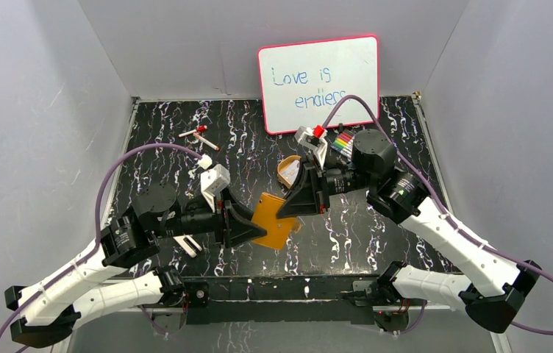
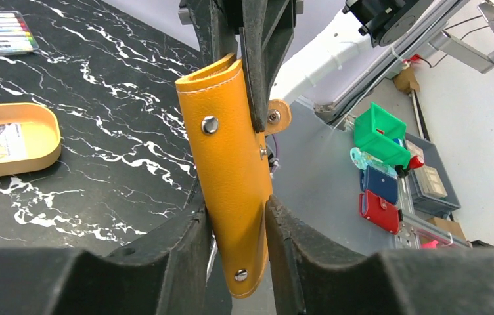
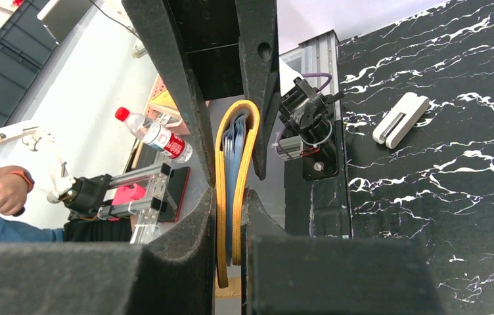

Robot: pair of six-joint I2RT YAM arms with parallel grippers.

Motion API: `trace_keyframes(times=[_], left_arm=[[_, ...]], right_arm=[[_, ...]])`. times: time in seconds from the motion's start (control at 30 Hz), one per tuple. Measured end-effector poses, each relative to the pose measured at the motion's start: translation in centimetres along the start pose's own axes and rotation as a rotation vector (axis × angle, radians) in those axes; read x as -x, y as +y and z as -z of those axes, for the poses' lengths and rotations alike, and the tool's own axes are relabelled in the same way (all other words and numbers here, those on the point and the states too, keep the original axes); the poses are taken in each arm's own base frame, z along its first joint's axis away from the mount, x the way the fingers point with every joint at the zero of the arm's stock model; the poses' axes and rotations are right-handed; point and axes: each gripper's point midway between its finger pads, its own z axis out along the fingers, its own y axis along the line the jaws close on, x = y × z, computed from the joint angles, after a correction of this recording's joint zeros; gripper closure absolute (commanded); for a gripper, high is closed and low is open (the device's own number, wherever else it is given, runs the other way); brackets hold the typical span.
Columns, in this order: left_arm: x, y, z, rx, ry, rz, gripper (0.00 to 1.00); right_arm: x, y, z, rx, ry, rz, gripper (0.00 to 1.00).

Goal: Put the credit cards into the card holder
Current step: Close the card holder at the center of the board.

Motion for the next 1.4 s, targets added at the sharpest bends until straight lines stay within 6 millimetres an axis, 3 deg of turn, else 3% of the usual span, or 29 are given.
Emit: trace_keyframes(times=[0.13, 0.23, 0.53, 0.73, 0.77, 0.83, 0.87, 0.93, 1.1, 1.3, 1.4], left_arm=[[-0.3, 0.0, -0.1, -0.007, 0.008, -0.004, 0.45], [-0.4, 0.1, -0.2, -0.008, 0.009, -0.003, 0.46], [-0.7, 0.1, -1.3, -0.032, 0.016, 0.004, 0.67], [-1.4, 0.4, -1.9, -0.038, 0.033, 0.025, 0.98], [-1.4, 0.3, -1.9, -0.04, 0.033, 0.029, 1.0], [-1.4, 0.3, -1.9, -0.042, 0.031, 0.035, 1.0], [-1.4, 0.3, -1.9, -0.041, 0.031, 0.037, 1.0], [-1.5, 0.5, -1.9, -0.03, 0.029, 0.034, 1.0], [-1.5, 1.9, -1.1, 0.046, -0.02, 0.022, 1.0], [0.2, 4.3, 1.1, 0.192, -0.208, 0.035, 1.0], [0.7, 6.1, 1.1, 0.282, -0.27, 0.083, 1.0]], right_arm=[[-0.1, -0.1, -0.1, 0.007, 0.013, 0.005, 1.0], [-0.4, -0.3, -0.2, 0.013, 0.024, 0.0, 1.0], [-0.6, -0.6, -0.5, 0.017, 0.036, -0.014, 1.0], [-0.6, -0.6, -0.5, 0.023, 0.039, -0.012, 1.0], [-0.6, -0.5, -0.4, 0.026, 0.04, -0.007, 0.98], [-0.6, -0.5, -0.4, 0.028, 0.039, 0.002, 0.63], [-0.6, -0.5, -0.4, 0.025, 0.038, 0.006, 0.53], [-0.6, -0.6, -0.3, 0.008, 0.039, -0.002, 0.41], [0.0, -1.3, 0.6, -0.112, 0.001, 0.02, 0.33], [1.4, -2.3, 3.6, -0.348, -0.144, 0.067, 0.33], [1.2, -3.8, 4.6, -0.45, -0.193, 0.045, 0.33]])
